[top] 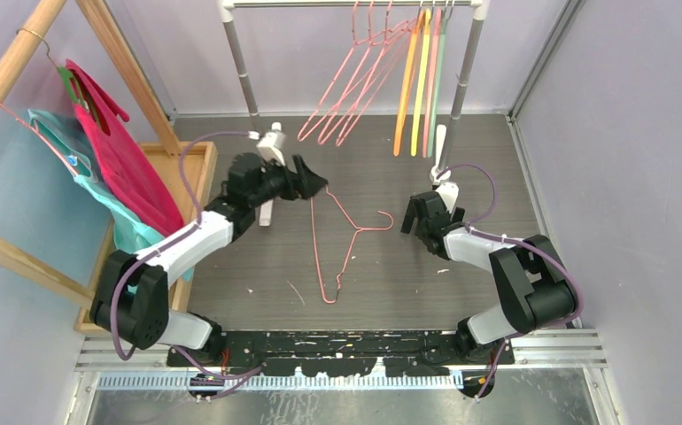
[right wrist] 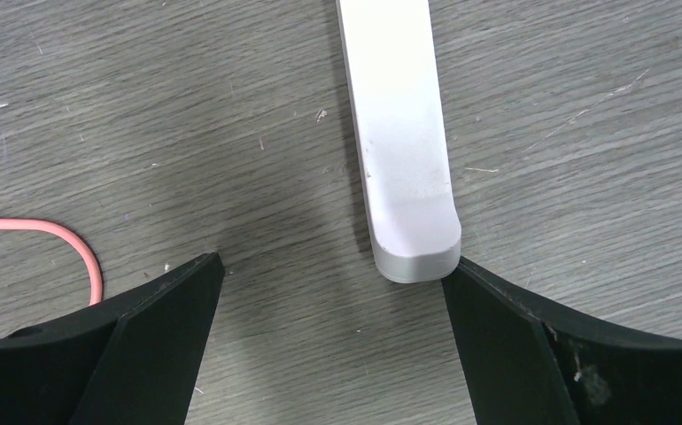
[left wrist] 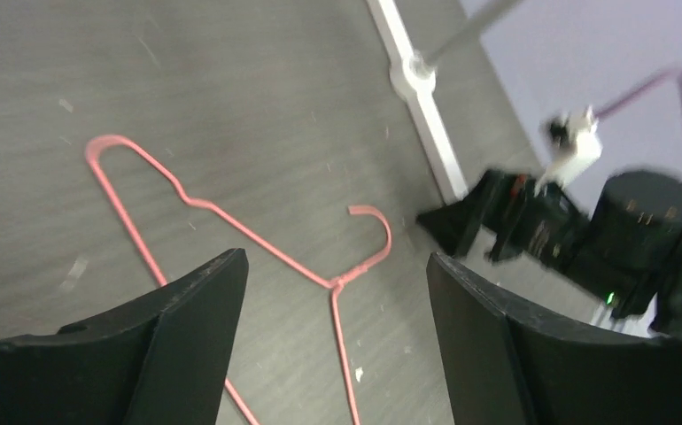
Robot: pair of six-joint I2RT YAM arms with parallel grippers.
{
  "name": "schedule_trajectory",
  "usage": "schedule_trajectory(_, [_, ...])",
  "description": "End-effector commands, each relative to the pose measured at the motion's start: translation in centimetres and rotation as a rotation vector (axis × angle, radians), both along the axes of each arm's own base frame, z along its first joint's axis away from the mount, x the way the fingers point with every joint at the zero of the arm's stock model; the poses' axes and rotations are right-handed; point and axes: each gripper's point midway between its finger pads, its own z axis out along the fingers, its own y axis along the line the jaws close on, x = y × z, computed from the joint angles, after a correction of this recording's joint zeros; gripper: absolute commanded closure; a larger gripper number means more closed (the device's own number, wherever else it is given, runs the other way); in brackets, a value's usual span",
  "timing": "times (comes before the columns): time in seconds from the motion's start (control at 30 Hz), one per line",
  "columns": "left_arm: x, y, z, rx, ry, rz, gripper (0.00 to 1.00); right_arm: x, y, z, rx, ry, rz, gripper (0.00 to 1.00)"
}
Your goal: Organize the hangers
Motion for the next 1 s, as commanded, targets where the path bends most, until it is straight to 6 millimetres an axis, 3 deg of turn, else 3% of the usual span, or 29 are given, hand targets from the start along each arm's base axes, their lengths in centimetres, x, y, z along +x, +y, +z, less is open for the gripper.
schedule_trajectory(0.0, [-4.4, -5.2, -4.5, 0.293, -0.059, -0.126, 0.24, 1.1, 1.6, 0.0, 0.077, -0.018, 0.029, 0.0])
schedule_trajectory(0.13, [-7.3, -8.0, -9.0, 0.439, -0.005, -0.145, 0.26, 1.0, 1.5, 0.1, 0.069, -0.02, 0.023, 0.0])
schedule_trajectory(0.27, [-8.2, -8.9, -11.6, 0.444, 0.083, -0.144, 0.41, 1.0, 1.4, 0.4, 0.066, -0.024, 0.02, 0.0])
schedule_trajectory(0.33, [-8.4, -8.9, -12.6, 0.516, 0.077, -0.119, 0.42, 0.9, 1.2, 0.5, 0.063, -0.027, 0.016, 0.0])
schedule_trajectory(0.43, [-8.5, -8.7, -13.8, 0.6, 0.087, -0.09, 0.43, 0.9, 1.2, 0.6, 0.064, -0.03, 0.016, 0.0])
schedule_trajectory(0.63, [-9.4, -9.8, -15.1, 0.632, 0.102, -0.11, 0.46, 0.9, 1.3, 0.4, 0.065, -0.027, 0.018, 0.0])
schedule_trajectory(0.97, [-9.8, -9.6, -17.0, 0.678, 0.132, -0.064, 0.47, 0.9, 1.3, 0.3, 0.062, -0.023, 0.018, 0.0])
